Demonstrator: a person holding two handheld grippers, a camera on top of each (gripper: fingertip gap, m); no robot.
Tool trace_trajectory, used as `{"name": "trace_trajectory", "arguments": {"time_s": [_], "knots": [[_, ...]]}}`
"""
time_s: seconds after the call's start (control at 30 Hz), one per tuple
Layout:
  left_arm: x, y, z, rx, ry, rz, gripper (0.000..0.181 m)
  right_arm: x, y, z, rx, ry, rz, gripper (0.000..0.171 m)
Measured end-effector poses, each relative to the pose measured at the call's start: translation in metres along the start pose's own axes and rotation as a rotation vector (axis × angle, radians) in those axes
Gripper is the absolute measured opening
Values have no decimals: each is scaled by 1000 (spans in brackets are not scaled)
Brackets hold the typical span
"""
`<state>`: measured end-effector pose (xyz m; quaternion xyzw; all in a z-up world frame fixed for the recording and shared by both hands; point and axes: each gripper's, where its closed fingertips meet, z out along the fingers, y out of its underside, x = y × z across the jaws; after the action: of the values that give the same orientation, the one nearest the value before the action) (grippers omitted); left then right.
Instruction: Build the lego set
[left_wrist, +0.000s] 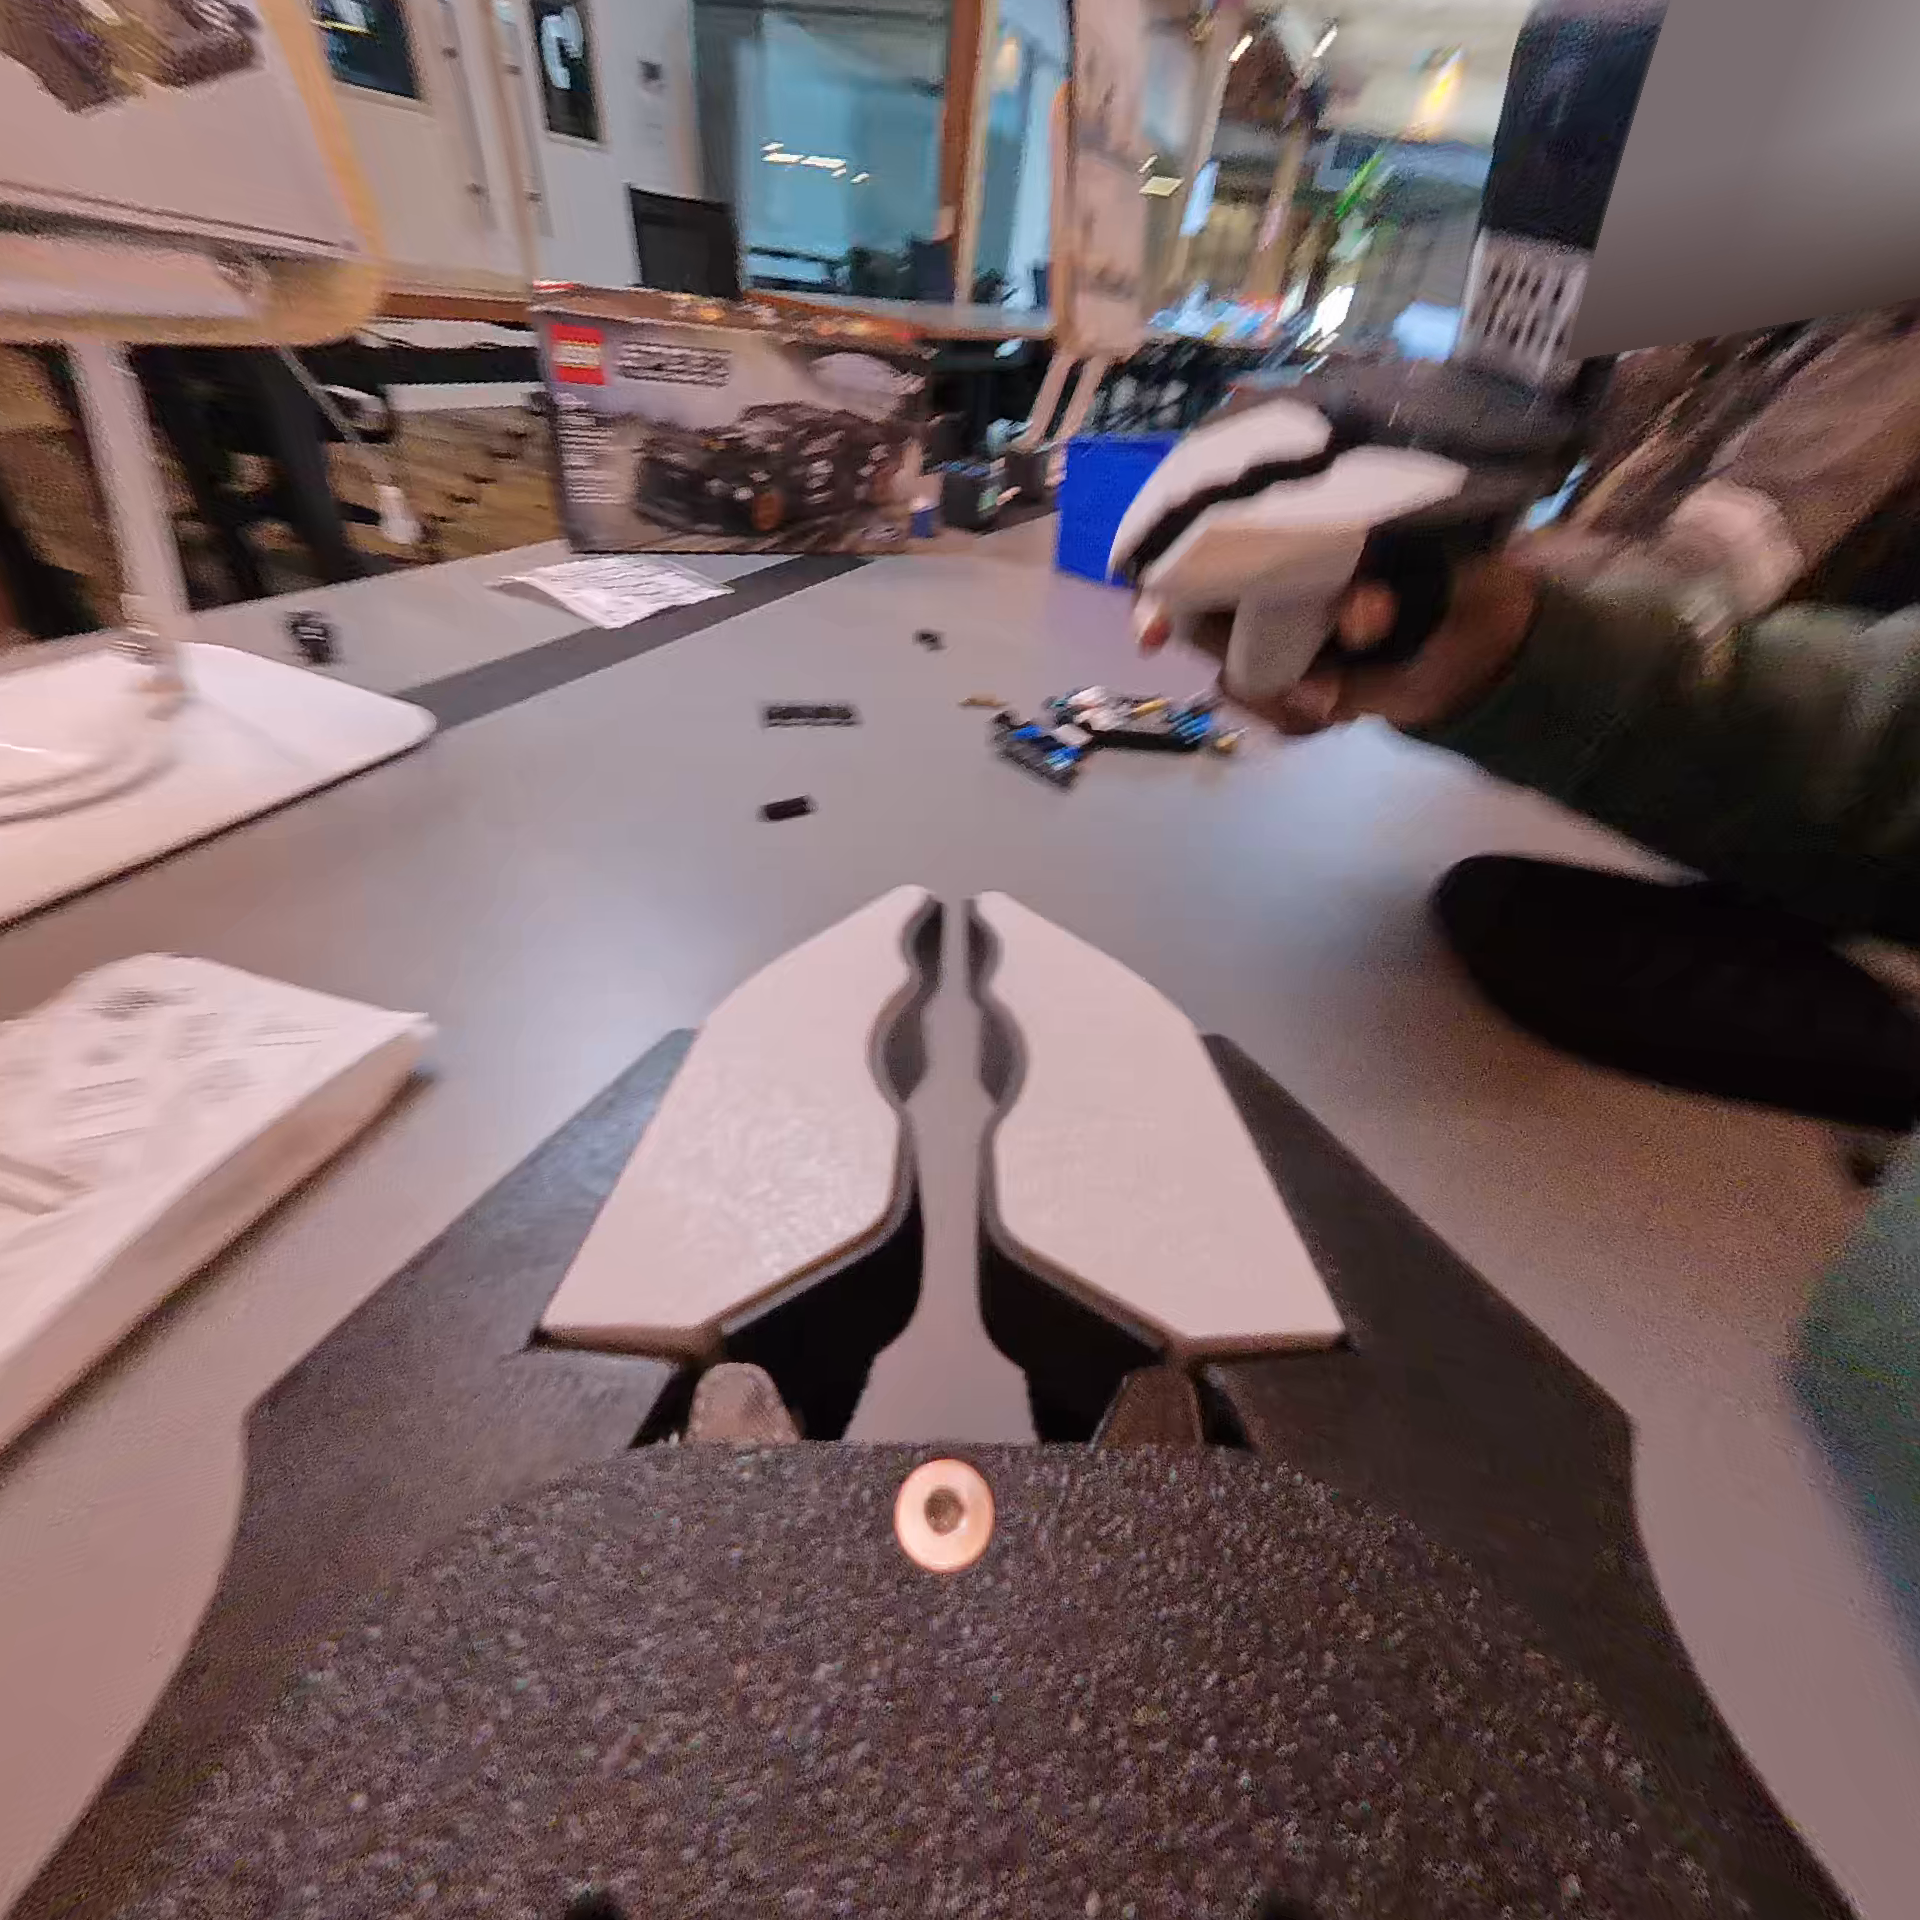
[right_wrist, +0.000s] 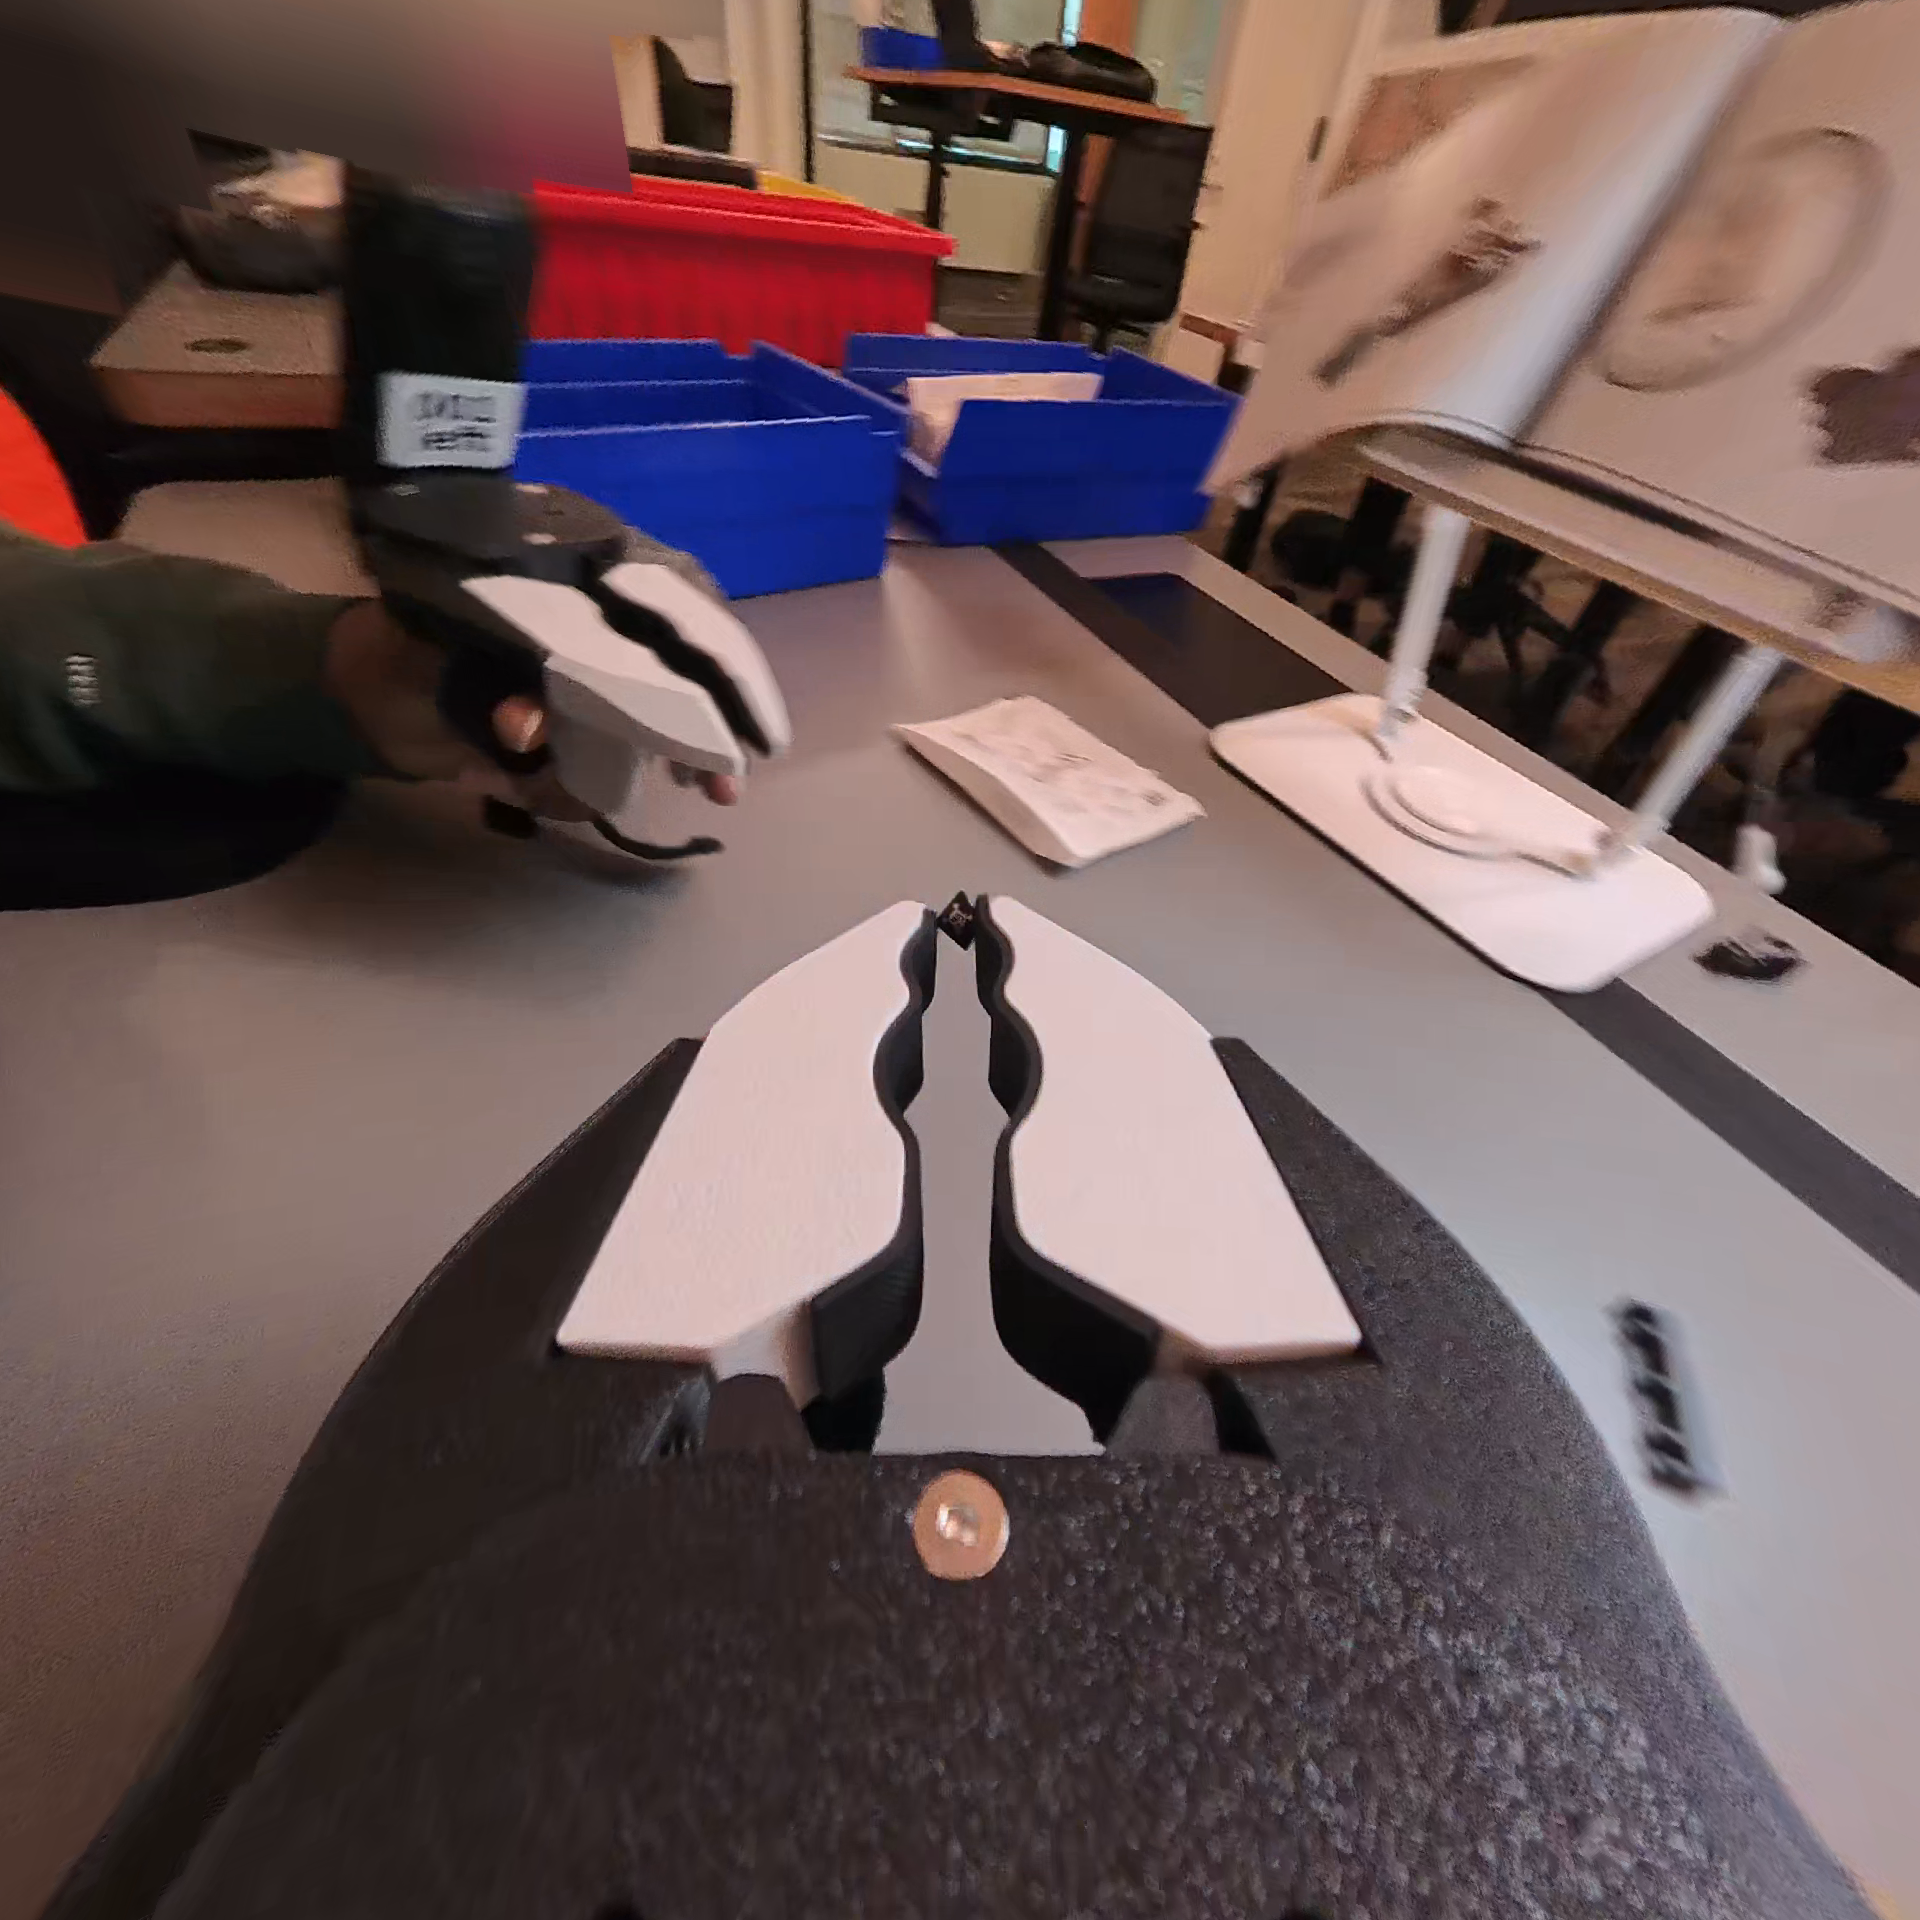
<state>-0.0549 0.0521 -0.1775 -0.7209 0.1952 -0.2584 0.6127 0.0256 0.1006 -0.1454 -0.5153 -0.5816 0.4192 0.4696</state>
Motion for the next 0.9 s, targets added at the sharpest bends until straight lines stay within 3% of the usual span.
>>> {"name": "trace_trajectory", "arguments": {"time_s": [0.1, 0.27, 0.5, 0.9], "knots": [[22, -7, 1, 29, 154, -175, 17, -41, -3, 23, 11, -40, -91, 7], [35, -6, 0, 3, 250, -255, 16, -69, -4, 47, 17, -60, -170, 7], [46, -7, -3, 5, 407, -438, 10, -78, -1, 55, 19, -50, -258, 7], [50, 8, 5, -53, 463, -555, 3, -82, 15, 55, -1, -45, -320, 7]]}}
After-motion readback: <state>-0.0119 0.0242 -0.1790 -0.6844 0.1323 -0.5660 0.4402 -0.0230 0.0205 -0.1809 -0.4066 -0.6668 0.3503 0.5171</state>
